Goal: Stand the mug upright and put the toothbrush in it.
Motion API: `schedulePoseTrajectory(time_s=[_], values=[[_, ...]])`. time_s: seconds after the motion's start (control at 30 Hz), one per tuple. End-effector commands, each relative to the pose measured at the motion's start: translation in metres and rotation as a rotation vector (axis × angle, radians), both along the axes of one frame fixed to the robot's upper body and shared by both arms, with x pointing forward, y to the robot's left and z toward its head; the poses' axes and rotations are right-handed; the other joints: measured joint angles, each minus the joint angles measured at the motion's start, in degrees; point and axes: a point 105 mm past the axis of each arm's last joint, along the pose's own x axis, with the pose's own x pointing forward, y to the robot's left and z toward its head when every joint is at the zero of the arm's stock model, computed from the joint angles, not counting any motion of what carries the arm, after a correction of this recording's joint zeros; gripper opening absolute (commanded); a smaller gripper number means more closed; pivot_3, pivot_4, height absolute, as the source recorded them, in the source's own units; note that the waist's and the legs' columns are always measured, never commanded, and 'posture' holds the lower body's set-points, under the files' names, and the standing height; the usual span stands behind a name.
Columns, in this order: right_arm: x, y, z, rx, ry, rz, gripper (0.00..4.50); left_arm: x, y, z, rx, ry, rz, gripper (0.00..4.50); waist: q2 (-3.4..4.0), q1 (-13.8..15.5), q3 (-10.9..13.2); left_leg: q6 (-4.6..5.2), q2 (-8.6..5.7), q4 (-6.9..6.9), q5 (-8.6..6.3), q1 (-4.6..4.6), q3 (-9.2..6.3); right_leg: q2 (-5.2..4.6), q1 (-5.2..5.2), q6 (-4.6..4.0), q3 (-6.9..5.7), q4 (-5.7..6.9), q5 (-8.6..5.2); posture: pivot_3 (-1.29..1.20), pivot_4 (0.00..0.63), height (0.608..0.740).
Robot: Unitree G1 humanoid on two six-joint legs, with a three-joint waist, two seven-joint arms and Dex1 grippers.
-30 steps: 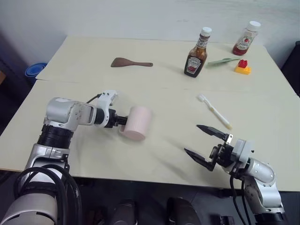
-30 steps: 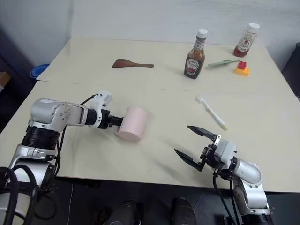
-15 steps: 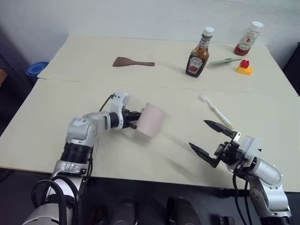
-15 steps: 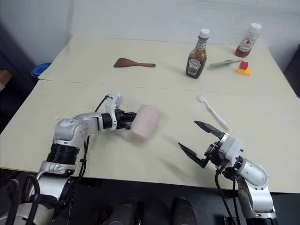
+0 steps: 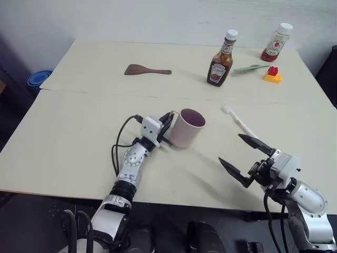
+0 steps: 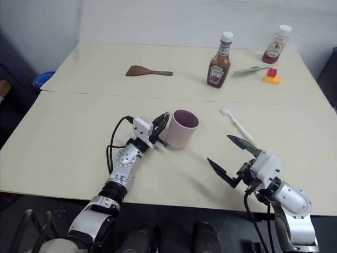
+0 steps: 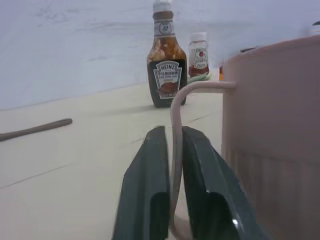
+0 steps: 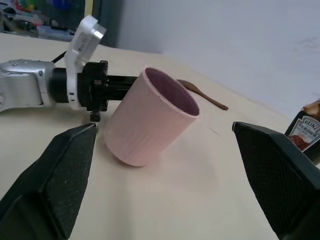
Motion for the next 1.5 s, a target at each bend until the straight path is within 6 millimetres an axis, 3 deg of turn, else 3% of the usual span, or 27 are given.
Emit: schedulePoseTrajectory(time_s=[0.03, 0.2, 0.37, 0.4, 0.53, 0.6, 0.67, 0.8, 0.87, 0.9, 1.03, 1.17, 1.3, 1.4, 1.5], values=[[-0.002, -0.001, 0.005, 0.006, -0.031, -0.008, 4.50, -0.012, 0.003, -0.001, 0.037, 0.003, -0.044, 1.68, 0.02, -0.04, -0.01, 0.01, 0.02, 0.00, -0.01, 0.00, 0.00, 0.01, 0.00, 0.00, -0.01, 0.00, 0.00, 0.00, 0.150, 0.740], [0.001, -0.016, -0.006, 0.008, 0.033, -0.056, 4.50, -0.032, 0.044, -0.011, 0.152, 0.132, -0.062, 3.19, 0.02, -0.47, -0.01, 0.01, 0.09, -0.02, -0.01, 0.01, 0.00, 0.07, -0.01, -0.01, -0.01, 0.01, 0.00, 0.00, 0.150, 0.740], [-0.011, -0.052, -0.022, 0.026, 0.120, -0.173, 4.50, -0.064, 0.096, -0.009, 0.217, 0.269, -0.121, 3.19, 0.03, -0.31, -0.01, 0.02, 0.11, -0.01, -0.02, 0.00, -0.04, -0.02, 0.00, -0.02, 0.02, 0.01, -0.01, 0.00, 0.150, 0.740], [-0.017, -0.060, -0.026, 0.025, 0.144, -0.193, 4.50, -0.075, 0.104, -0.003, 0.223, 0.286, -0.172, 3.19, 0.06, -0.15, -0.02, 0.02, 0.12, -0.01, -0.03, 0.00, -0.06, -0.04, 0.01, -0.03, 0.02, 0.01, -0.01, 0.00, 0.150, 0.740], [-0.031, -0.088, -0.035, -0.008, 0.165, -0.295, 4.50, -0.107, 0.115, 0.037, 0.237, 0.262, -0.345, 4.34, 0.06, -0.09, 0.00, 0.05, 0.09, -0.02, -0.08, 0.02, -0.12, -0.11, 0.08, -0.05, 0.04, -0.09, -0.02, 0.00, 0.150, 0.740], [-0.031, -0.100, -0.036, -0.034, 0.160, -0.346, 4.50, -0.115, 0.123, 0.064, 0.261, 0.274, -0.387, 4.46, 0.05, -0.22, 0.00, 0.06, 0.07, -0.01, -0.08, 0.06, -0.13, -0.16, 0.09, -0.04, 0.13, -0.22, -0.02, 0.00, 0.150, 0.740], [-0.026, -0.104, -0.034, -0.054, 0.150, -0.344, 4.50, -0.116, 0.126, 0.078, 0.285, 0.278, -0.389, 4.46, 0.13, -0.49, -0.01, 0.02, 0.09, -0.01, -0.09, 0.12, -0.12, -0.14, 0.09, -0.06, 0.24, -0.18, -0.03, 0.00, 0.150, 0.740], [0.007, -0.099, -0.020, -0.036, 0.194, -0.269, 4.50, -0.109, 0.141, 0.075, 0.419, 0.329, -0.329, 4.46, 0.40, -1.84, -0.04, 0.00, 0.07, -0.08, -0.10, 0.22, 0.05, -0.06, 0.07, -0.07, 0.25, -0.15, -0.04, 0.00, 0.150, 0.740], [0.030, -0.099, -0.026, -0.025, 0.470, -0.287, 4.50, -0.105, 0.145, 0.077, 0.407, 0.343, -0.312, 4.46, 0.46, -2.24, 0.00, -0.03, 0.14, -0.09, -0.09, 0.22, 0.14, 0.03, -0.01, -0.08, 0.29, 0.08, -0.05, 0.00, 0.150, 0.740], [0.044, -0.103, -0.025, -0.074, 0.527, -0.342, 4.50, -0.103, 0.146, 0.079, 0.399, 0.342, -0.306, 4.46, 0.46, -2.43, 0.02, -0.04, 0.16, -0.09, -0.08, 0.19, 0.14, 0.03, -0.06, -0.09, 0.29, 0.11, -0.05, 0.00, 0.150, 0.740], [0.089, -0.081, 0.007, -0.159, 0.576, -0.276, 4.50, -0.100, 0.135, 0.072, 0.394, 0.340, -0.328, 4.46, 0.46, -2.93, 0.03, -0.04, 0.20, -0.05, -0.06, 0.03, 0.12, 0.03, -0.17, -0.12, 0.25, 0.11, -0.07, 0.00, 0.150, 0.740], [0.138, -0.073, 0.016, -0.252, 0.681, -0.330, 4.50, -0.101, 0.127, 0.064, 0.395, 0.361, -0.356, 4.46, 0.47, -3.03, 0.06, -0.06, 0.18, -0.09, -0.08, -0.07, 0.15, 0.06, -0.26, -0.13, 0.23, 0.08, -0.07, 0.00, 0.150, 0.740], [0.166, -0.069, 0.012, -0.348, 0.774, -0.380, 4.50, -0.098, 0.121, 0.063, 0.398, 0.339, -0.360, 4.46, 0.43, -2.94, 0.09, -0.05, 0.14, -0.08, -0.09, -0.22, 0.15, 0.04, -0.37, -0.12, 0.18, 0.04, -0.07, 0.00, 0.150, 0.740], [0.174, -0.073, 0.004, -0.440, 0.820, -0.413, 3.89, -0.098, 0.119, 0.064, 0.409, 0.325, -0.361, 4.50, 0.41, -2.88, 0.10, -0.04, 0.07, -0.06, -0.09, -0.34, 0.10, -0.01, -0.40, -0.10, 0.14, 0.02, -0.06, 0.00, 0.150, 0.740], [0.175, -0.069, 0.002, -0.467, 0.878, -0.380, 2.86, -0.099, 0.120, 0.069, 0.398, 0.311, -0.357, 4.50, 0.42, -3.09, 0.11, -0.03, 0.05, -0.06, -0.09, -0.37, 0.09, -0.03, -0.41, -0.09, 0.11, 0.02, -0.05, 0.00, 0.150, 0.740]])
